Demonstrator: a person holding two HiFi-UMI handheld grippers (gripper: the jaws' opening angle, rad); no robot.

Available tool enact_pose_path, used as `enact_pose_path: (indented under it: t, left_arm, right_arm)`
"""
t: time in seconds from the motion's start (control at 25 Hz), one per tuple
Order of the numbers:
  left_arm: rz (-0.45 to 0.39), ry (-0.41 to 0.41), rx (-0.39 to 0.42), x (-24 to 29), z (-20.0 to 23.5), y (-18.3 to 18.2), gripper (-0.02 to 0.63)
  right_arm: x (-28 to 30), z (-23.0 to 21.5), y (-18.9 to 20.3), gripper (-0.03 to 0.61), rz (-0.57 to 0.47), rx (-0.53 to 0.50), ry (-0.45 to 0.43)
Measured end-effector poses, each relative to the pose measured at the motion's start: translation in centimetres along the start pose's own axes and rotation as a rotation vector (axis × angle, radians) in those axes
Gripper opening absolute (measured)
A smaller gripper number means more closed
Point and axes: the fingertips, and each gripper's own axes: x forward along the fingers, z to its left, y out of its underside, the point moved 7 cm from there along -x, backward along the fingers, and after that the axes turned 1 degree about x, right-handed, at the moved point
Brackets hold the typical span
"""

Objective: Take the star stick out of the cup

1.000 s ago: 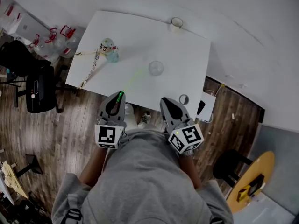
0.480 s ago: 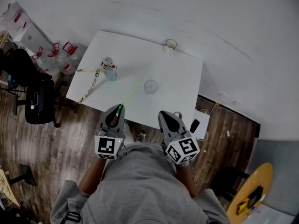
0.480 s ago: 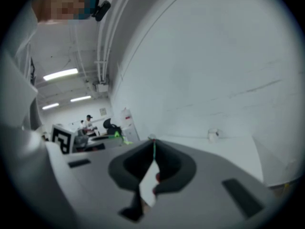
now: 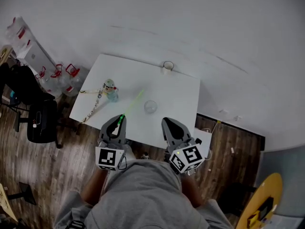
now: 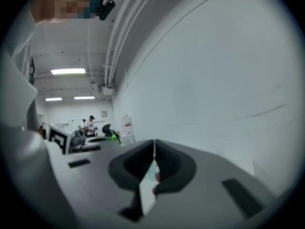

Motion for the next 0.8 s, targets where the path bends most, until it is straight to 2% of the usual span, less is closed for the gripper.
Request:
enact_pose_path:
  t: [0.12, 0.32, 0.52, 0.64, 0.8]
  left_arm:
    - [-0.029, -0.002, -0.004, 0.1, 0.4, -1.2, 0.044]
    - [-0.084, -0.011, 0.045, 0.4, 1.2, -3.1, 0.044]
    - [-0.133, -0.029, 0.023, 0.5, 1.5, -5.6, 0.044]
    - [-0.173, -0.036, 0.048, 0.6, 1.7, -7.2, 0.044]
    - [-0.190, -0.045, 0.065, 0.7, 2.0, -9.0, 0.044]
  right_arm:
    - [0.2, 0.3, -1.5, 0.035, -0.030, -0.029, -0.011]
    - [0.2, 0.7, -3.6, 0.035, -0.078, -0.072, -0.014]
    - [-0.2, 0.5, -5.5, 0.035, -0.117, -0.105, -0.005]
    - [-0.3, 0.4, -6.4, 0.035, -0.135, -0.131, 0.001]
    - [-0.5, 0.6, -7.7, 0.035, -0.160, -0.161, 0.004]
